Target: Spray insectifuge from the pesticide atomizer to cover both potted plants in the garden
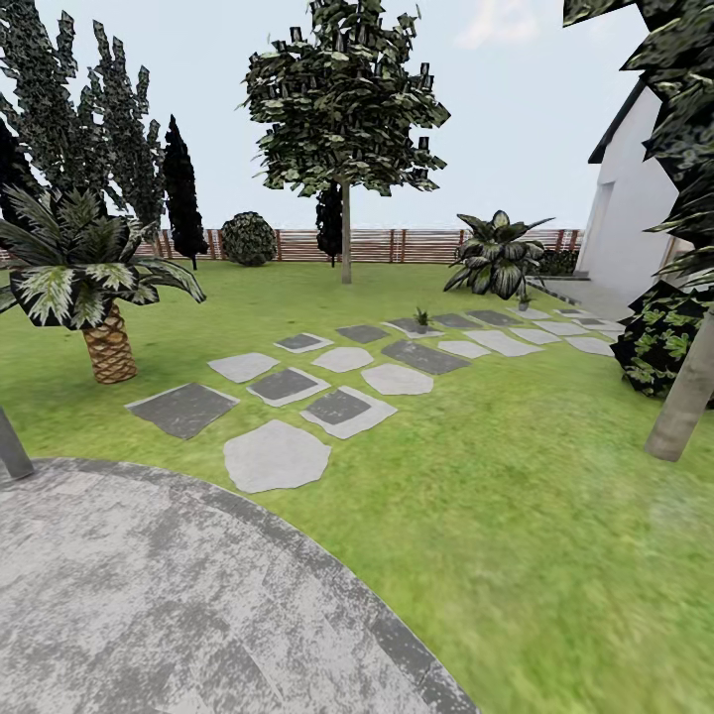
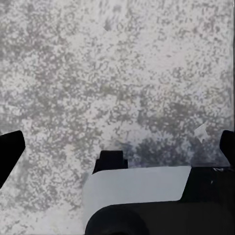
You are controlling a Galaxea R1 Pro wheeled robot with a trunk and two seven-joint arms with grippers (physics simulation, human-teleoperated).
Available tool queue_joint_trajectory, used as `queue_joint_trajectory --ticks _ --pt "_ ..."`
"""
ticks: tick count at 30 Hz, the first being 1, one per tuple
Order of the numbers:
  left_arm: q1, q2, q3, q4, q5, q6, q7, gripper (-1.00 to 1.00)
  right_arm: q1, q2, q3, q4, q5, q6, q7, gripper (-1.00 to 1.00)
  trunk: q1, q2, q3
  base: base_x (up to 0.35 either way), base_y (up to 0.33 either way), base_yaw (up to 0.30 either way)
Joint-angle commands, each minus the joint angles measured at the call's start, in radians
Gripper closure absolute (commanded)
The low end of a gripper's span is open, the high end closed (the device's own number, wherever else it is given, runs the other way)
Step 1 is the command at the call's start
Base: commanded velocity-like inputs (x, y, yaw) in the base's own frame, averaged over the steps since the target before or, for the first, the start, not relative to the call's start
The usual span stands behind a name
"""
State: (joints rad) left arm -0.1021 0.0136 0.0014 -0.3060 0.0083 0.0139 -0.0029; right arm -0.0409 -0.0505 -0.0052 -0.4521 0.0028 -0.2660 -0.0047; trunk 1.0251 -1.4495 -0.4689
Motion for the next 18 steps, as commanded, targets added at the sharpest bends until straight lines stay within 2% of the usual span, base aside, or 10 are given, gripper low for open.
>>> queue_joint_trajectory --ticks 1,2,5,7,10,13,18 --pt "-0.023 0.001 0.000 -0.002 0.001 0.001 0.000 -1.00 0.000 -0.001 -0.001 -0.019 0.000 -0.003 -0.001 -1.00 0.000 -0.001 -0.001 0.000 0.000 0.000" --pt "-0.062 0.002 0.000 -0.003 0.001 0.001 0.000 -1.00 -0.002 -0.002 -0.001 -0.042 -0.001 -0.006 -0.001 -1.00 0.000 -0.001 -0.001 0.000 0.000 0.000" --pt "-0.113 0.003 0.000 -0.004 0.001 -0.001 0.000 -1.00 -0.003 -0.004 -0.001 -0.070 -0.002 -0.016 0.001 -1.00 0.000 -0.001 -0.001 0.000 0.000 0.000" --pt "-0.131 0.004 0.002 -0.003 0.002 -0.034 0.000 -1.00 -0.003 -0.004 0.000 -0.078 0.000 -0.025 0.002 -1.00 0.000 -0.001 -0.001 0.000 0.000 0.000" --pt "-0.133 0.007 0.024 0.007 0.002 -0.153 0.000 -1.00 -0.003 -0.006 -0.001 -0.083 0.002 -0.033 0.001 -1.00 0.000 -0.001 -0.001 0.000 0.000 0.009" --pt "-0.129 0.014 0.045 0.014 0.001 -0.227 -0.001 -1.00 -0.004 -0.007 -0.001 -0.082 0.004 -0.036 0.000 -1.00 0.000 -0.001 -0.003 0.000 0.000 0.109" --pt "-0.129 0.022 0.058 0.022 0.002 -0.266 -0.003 -1.00 -0.004 -0.014 -0.001 -0.079 0.005 -0.038 -0.001 -1.00 0.000 -0.001 -0.007 0.000 0.000 0.220"
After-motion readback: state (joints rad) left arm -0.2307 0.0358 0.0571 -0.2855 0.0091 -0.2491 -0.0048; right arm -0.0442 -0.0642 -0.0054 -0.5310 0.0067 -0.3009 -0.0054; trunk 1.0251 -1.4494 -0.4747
